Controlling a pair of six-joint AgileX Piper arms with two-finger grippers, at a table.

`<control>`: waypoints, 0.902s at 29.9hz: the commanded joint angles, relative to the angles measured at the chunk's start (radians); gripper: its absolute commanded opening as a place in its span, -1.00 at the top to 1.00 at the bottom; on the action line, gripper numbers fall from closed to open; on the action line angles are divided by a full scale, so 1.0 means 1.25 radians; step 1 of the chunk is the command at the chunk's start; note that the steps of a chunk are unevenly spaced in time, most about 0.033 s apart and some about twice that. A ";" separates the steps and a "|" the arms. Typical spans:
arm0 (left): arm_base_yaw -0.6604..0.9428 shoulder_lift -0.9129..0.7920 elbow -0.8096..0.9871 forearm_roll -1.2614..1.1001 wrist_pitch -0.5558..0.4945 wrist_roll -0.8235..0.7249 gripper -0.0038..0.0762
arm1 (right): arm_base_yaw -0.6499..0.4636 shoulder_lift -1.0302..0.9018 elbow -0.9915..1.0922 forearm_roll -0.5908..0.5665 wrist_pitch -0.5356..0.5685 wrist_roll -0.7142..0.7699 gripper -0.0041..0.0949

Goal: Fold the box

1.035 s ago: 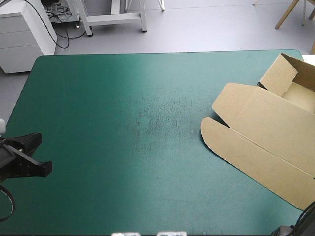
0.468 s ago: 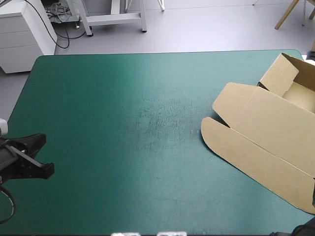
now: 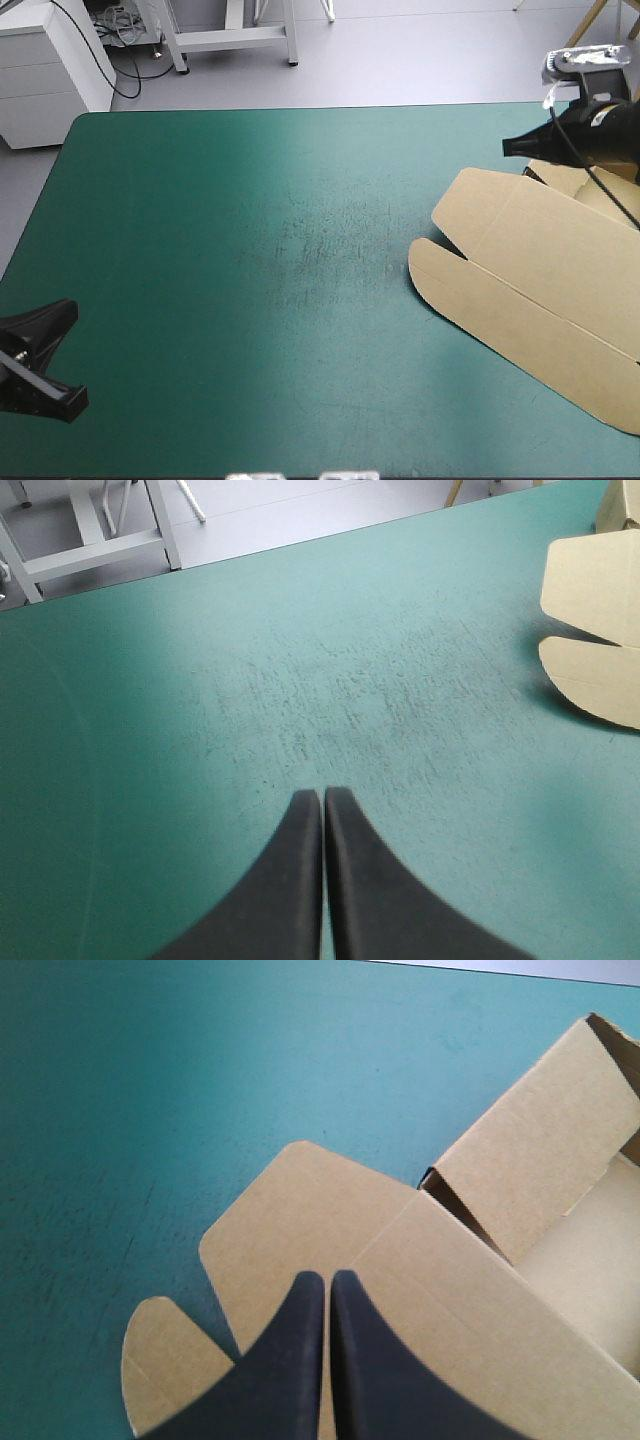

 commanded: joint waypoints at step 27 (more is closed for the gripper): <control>-0.002 -0.464 0.668 -0.096 -0.372 0.157 0.93 | 0.093 -0.886 0.929 0.123 -0.639 -0.134 0.96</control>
